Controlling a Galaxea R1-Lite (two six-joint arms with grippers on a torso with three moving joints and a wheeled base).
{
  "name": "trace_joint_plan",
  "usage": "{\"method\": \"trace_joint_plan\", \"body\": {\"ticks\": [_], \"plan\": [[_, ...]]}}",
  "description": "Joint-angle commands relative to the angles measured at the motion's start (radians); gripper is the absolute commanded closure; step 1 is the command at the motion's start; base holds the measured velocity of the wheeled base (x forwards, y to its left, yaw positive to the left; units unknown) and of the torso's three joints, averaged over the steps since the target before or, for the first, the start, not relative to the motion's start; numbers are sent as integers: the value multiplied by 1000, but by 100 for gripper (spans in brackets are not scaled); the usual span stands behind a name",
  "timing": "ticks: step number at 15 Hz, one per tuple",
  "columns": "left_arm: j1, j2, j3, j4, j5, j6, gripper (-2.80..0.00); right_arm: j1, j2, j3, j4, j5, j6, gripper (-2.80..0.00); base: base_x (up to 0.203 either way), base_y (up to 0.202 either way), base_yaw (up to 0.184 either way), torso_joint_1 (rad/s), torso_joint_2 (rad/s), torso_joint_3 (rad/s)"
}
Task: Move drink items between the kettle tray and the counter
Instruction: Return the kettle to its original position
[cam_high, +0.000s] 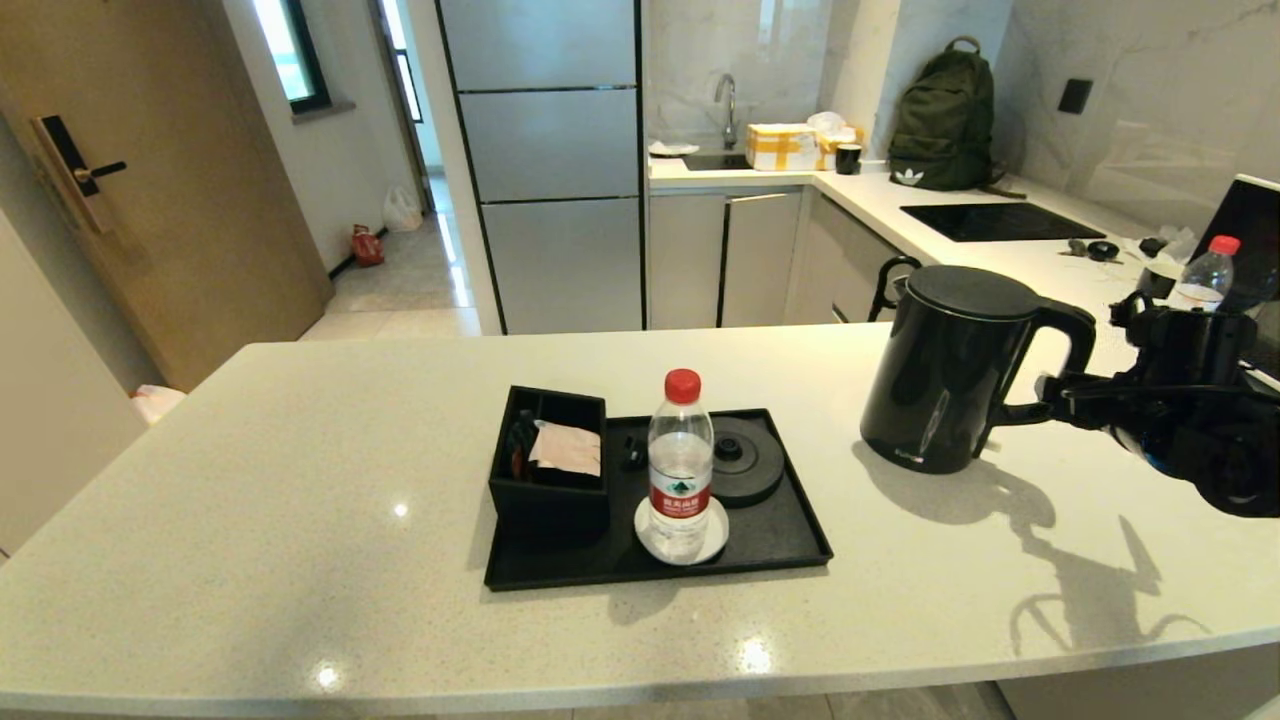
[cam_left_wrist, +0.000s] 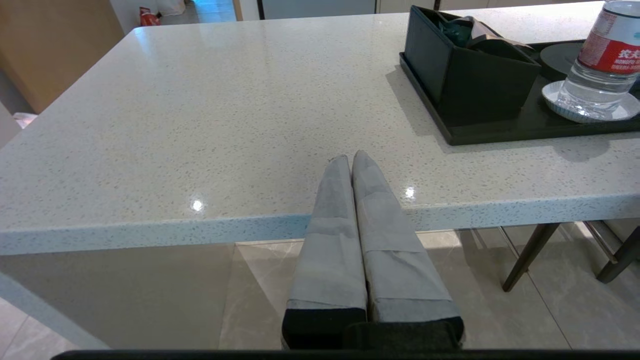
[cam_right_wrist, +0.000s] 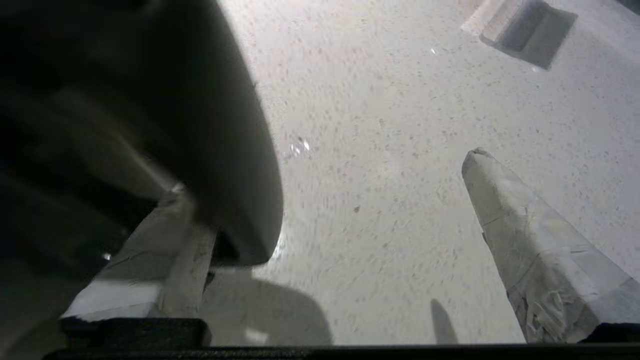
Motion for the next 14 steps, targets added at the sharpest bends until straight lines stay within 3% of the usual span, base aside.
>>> {"method": "trace_joint_plan", "body": {"ticks": [1, 12, 13, 14], "plan": [[0, 1, 0, 0, 0, -1, 0, -18, 67, -18, -45, 23, -23, -280, 0, 0, 0, 0, 0, 0], [0, 1, 0, 0, 0, -1, 0, -41, 182, -145, -66, 92, -38, -280, 0, 0, 0, 0, 0, 0], [0, 1, 0, 0, 0, -1, 0, -43, 182, -146, -66, 98, -38, 0, 0, 0, 0, 0, 0, 0], [0, 1, 0, 0, 0, -1, 0, -48, 186, -154, -66, 127, -38, 0, 0, 0, 0, 0, 0, 0]]}}
